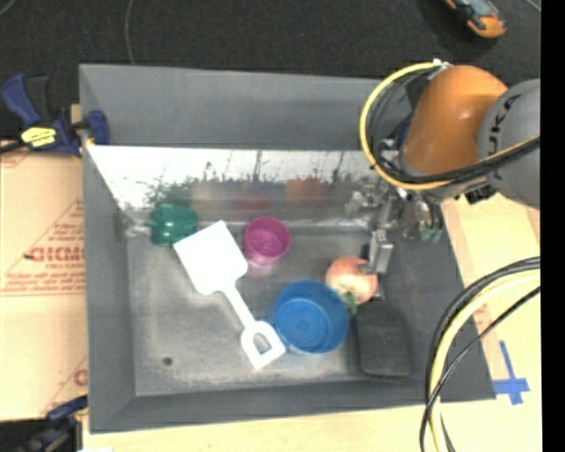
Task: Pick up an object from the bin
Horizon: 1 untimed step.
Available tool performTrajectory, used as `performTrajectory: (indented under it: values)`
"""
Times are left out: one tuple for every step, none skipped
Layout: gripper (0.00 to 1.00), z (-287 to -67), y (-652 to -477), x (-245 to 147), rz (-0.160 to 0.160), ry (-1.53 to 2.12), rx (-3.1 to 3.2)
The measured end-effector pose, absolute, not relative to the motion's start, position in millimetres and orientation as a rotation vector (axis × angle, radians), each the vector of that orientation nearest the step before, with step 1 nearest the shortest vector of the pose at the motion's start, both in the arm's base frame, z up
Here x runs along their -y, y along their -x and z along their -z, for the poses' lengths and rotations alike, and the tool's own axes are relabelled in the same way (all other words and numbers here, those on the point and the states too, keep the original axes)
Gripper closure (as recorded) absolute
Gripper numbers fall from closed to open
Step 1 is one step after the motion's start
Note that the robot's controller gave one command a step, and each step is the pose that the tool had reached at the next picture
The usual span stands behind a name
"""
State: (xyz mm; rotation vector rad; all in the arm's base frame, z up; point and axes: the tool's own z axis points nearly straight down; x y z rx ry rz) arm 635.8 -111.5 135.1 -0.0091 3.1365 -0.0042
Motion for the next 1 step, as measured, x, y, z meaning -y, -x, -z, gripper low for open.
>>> performTrajectory:
  values:
    - [0.0, -135.0, -635.8, 111.6, 0.004, 0.009, -3.137]
